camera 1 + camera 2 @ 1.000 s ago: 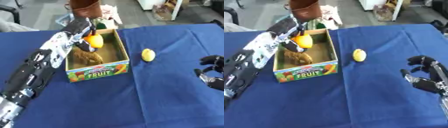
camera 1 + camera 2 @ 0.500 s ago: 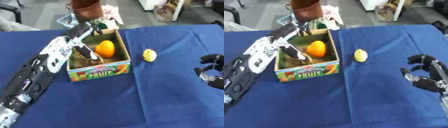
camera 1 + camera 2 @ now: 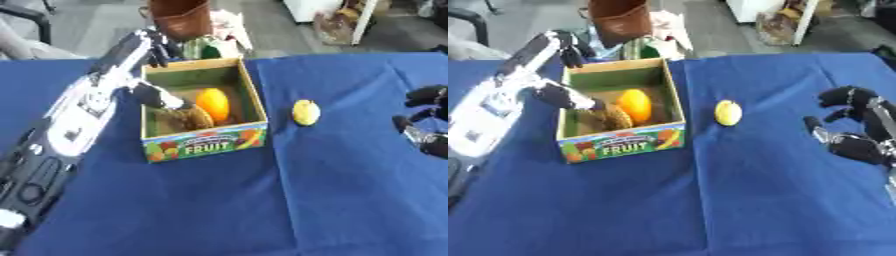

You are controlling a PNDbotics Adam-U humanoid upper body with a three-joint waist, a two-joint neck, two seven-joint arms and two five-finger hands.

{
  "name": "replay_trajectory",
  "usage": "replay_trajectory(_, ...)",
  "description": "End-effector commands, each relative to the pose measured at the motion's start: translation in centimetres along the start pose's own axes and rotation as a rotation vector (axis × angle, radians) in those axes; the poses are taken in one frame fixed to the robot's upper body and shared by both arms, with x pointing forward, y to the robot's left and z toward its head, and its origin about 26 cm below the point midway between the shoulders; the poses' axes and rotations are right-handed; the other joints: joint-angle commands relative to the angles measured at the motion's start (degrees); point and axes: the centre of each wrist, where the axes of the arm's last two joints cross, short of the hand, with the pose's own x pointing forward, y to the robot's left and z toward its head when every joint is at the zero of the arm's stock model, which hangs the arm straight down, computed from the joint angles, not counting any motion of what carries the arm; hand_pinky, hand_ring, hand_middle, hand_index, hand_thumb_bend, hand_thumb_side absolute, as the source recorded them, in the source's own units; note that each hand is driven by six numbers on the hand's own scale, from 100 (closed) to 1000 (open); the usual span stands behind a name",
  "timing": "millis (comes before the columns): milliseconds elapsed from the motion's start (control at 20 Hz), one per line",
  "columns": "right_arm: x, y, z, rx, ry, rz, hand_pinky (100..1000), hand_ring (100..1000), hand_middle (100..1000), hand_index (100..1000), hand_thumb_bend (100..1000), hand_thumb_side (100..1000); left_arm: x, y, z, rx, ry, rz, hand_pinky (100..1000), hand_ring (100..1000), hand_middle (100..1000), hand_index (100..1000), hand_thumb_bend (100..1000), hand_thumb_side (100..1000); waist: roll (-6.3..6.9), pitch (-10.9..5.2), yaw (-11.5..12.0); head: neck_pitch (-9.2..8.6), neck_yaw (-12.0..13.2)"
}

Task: Pick up objects on the table and place them in the box.

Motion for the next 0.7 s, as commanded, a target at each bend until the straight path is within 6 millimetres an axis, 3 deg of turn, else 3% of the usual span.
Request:
replay_trajectory(50, 0.6, -2.3, -1.0, 0.024, -0.019, 0.085, 577, 722, 702, 703, 348, 127, 0.7, 2.2, 1.2, 0.089, -0.018, 0.058, 562, 536, 568, 681, 806, 117, -0.01, -0.92, 0.66, -0.42, -0.56)
replay_trajectory(400, 0.4, -2.8, -3.3, 0.091, -0.015, 0.166, 587, 736, 716, 728, 416, 120, -0.3, 2.0, 4.0, 0.144, 0.038, 0.151, 559, 532, 565, 680, 806, 119, 0.20, -0.69, 2.69, -0.56, -1.69)
replay_trajectory(700, -0.6, -2.0, -4.9, 0.173, 0.011, 0.225, 598, 746, 732, 770, 497, 152, -0.9, 1.4, 5.1, 0.161, 0.072, 0.196, 558, 531, 564, 681, 807, 125, 0.32, -0.62, 3.95, -0.50, -2.35)
